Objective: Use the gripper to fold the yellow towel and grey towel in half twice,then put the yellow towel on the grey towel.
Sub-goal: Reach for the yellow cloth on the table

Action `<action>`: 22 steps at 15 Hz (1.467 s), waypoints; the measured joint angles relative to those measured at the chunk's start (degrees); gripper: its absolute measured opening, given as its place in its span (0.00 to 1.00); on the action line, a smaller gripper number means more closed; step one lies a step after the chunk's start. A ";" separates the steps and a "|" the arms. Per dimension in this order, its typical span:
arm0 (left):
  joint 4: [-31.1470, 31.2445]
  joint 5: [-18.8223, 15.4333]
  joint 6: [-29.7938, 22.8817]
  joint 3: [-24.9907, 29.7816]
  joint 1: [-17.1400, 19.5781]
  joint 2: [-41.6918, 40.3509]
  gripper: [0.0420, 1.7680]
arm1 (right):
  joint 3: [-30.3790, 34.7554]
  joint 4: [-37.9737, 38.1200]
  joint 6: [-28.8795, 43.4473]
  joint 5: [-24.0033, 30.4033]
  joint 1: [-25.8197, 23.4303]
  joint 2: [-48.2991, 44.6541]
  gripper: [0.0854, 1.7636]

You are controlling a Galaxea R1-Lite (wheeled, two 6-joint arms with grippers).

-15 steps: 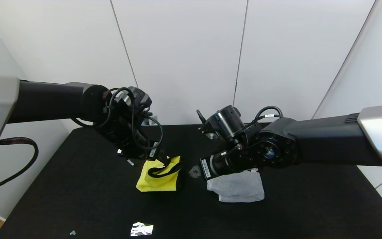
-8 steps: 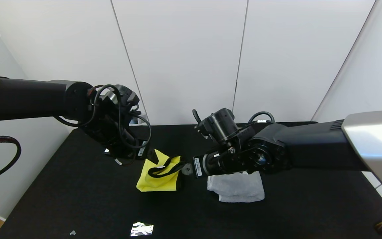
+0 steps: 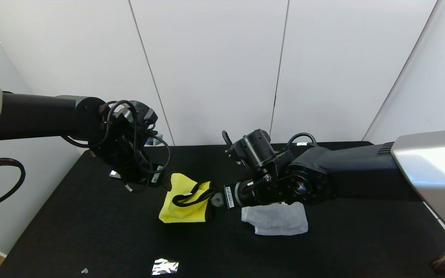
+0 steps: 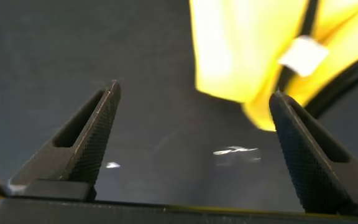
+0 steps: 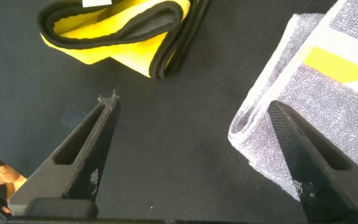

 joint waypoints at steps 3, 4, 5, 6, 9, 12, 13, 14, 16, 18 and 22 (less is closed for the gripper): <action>0.16 5.05 1.73 0.66 0.00 1.30 0.96 | -0.11 0.00 0.02 0.00 0.02 0.02 0.97; 0.54 6.22 1.90 0.91 -0.16 1.88 0.96 | -0.12 0.04 0.05 -0.02 -0.02 0.02 0.97; 1.01 6.39 2.06 1.13 -0.41 2.44 0.96 | -0.17 0.06 0.05 -0.02 -0.05 0.02 0.97; 1.12 6.44 1.95 1.22 -0.82 3.18 0.96 | -0.20 0.09 0.06 -0.02 -0.09 0.02 0.97; 0.60 4.91 1.19 0.77 -1.84 5.44 0.96 | -0.28 0.09 0.09 0.00 -0.24 0.05 0.97; 0.57 0.09 0.89 0.46 -2.30 5.74 0.96 | -0.30 0.09 0.00 -0.02 -0.33 0.06 0.97; 0.46 -1.66 0.22 0.30 -2.45 5.74 0.97 | -0.30 0.09 0.00 -0.02 -0.30 0.06 0.97; 0.49 -3.77 -0.28 0.15 -2.86 5.77 0.97 | -0.30 0.09 0.00 -0.02 -0.28 0.09 0.97; 0.51 -4.45 -0.56 0.04 -3.55 6.01 0.97 | -0.30 0.04 -0.02 -0.09 -0.27 0.24 0.97; 0.11 -4.71 -0.59 0.22 -3.94 6.38 0.97 | -0.30 0.01 0.00 -0.11 -0.20 0.39 0.97; -1.46 -5.52 -2.47 0.06 -4.55 7.95 0.97 | -0.26 0.01 0.05 -0.06 -0.11 0.48 0.97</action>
